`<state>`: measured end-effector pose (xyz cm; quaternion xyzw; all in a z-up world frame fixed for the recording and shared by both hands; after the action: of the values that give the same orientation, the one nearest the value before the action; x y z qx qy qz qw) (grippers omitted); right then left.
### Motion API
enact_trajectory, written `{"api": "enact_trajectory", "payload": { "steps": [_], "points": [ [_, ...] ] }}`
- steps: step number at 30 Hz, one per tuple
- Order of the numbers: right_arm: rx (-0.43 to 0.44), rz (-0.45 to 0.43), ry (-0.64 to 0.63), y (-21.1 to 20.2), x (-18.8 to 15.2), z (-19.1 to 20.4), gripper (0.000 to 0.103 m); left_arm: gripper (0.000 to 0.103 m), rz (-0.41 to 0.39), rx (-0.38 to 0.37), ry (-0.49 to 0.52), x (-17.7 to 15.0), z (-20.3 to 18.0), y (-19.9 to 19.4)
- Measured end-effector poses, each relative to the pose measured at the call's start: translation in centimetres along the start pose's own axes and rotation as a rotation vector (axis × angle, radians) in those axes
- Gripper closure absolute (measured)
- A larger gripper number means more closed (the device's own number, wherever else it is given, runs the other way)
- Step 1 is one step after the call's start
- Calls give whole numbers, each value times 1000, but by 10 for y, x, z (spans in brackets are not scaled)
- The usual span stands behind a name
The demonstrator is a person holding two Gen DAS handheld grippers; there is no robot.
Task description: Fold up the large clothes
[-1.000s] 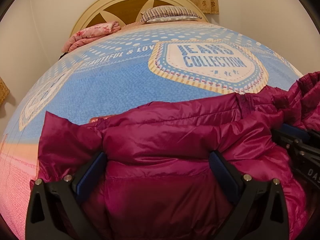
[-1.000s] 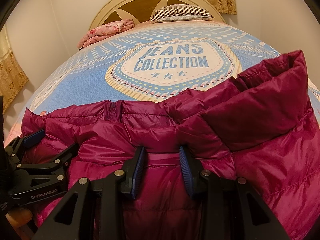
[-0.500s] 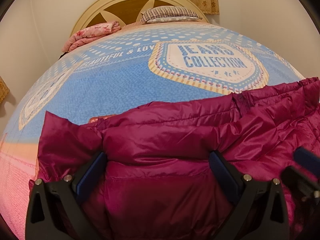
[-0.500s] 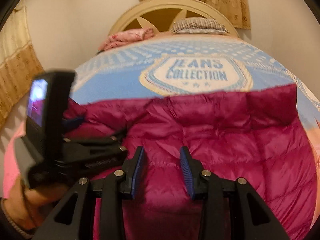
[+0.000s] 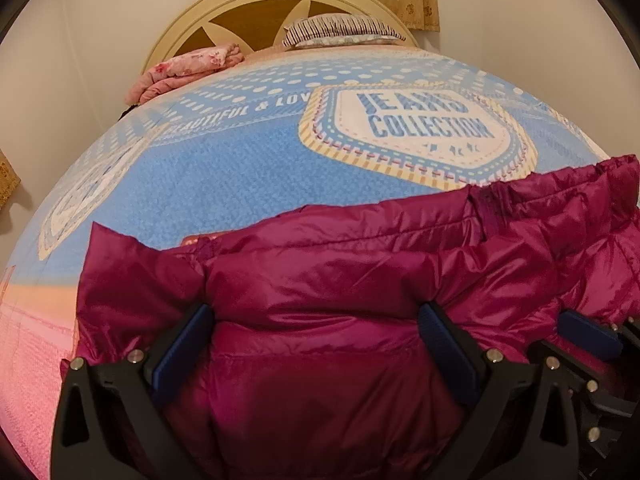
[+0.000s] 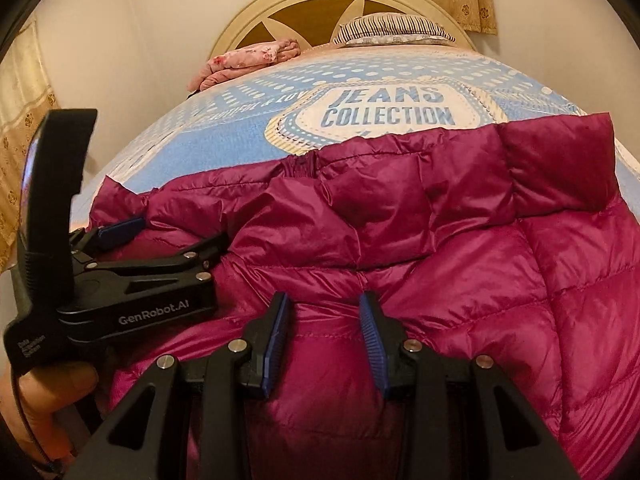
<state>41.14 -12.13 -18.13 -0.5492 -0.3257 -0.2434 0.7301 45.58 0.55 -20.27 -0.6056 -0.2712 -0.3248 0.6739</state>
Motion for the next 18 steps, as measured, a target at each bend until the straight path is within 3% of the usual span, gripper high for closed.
{"api": "enact_trajectory", "payload": {
  "steps": [7, 12, 15, 18],
  "points": [
    [9, -7, 9, -1, -2, -1, 65, 0, -9, -12, -52, 0, 15, -26],
    [9, -9, 9, -2, -3, -2, 65, 0, -110, -44, 7, -16, 4, -81],
    [1, -11, -4, -6, -3, -1, 65, 0, -70, -4, 75, -32, -7, -65],
    [-16, -19, -27, -25, -5, 5, 64, 0, -56, -20, 26, -36, -1, -53]
  ]
}}
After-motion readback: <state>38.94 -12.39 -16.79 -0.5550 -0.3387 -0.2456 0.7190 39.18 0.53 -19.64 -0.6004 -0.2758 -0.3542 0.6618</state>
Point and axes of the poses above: each gripper's, at about its wrist camera, not at the fingertips, and y roughly the way its jaws point, z to its left, x to its top, the point moved 4 cm from there along y, roughly the way its jaws point, and after that the axes turned 8 degrees about -z, right-handed, at the moved point
